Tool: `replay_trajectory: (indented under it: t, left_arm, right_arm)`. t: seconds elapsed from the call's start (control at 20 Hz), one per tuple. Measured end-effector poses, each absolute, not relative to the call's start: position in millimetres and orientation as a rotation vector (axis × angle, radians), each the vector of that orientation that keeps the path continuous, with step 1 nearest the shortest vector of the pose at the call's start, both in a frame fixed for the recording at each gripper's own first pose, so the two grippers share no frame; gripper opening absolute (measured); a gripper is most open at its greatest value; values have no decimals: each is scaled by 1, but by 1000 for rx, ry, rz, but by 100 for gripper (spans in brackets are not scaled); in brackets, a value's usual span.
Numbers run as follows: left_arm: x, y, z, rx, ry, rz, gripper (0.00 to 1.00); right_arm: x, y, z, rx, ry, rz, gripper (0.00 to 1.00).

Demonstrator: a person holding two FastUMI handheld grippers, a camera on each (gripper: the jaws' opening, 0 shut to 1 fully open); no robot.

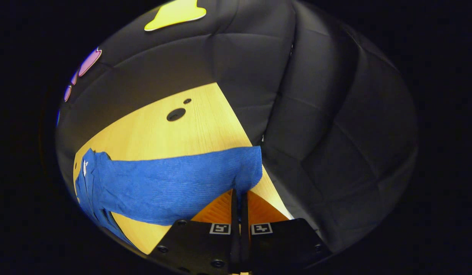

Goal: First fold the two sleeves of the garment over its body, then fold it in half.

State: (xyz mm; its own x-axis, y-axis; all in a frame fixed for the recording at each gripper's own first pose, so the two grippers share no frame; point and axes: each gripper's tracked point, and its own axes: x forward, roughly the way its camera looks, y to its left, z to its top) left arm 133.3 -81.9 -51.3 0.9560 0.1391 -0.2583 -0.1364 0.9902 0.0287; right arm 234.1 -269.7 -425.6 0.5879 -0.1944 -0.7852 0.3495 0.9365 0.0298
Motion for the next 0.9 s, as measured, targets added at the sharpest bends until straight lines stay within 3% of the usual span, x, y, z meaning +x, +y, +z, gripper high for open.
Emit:
replay_trajectory:
  t: [0.25,0.6,0.9]
  left_arm:
    - [113,-55,-51,-7,245,167,81]
    - [83,-10,-58,-44,239,172,81]
    - [53,57,-58,-102,213,162,81]
  right_arm:
    - [239,-247,-372,87,788,-287,5]
    - [250,-185,-245,7,612,-220,5]
    - [262,-56,-130,-55,424,-135,4]
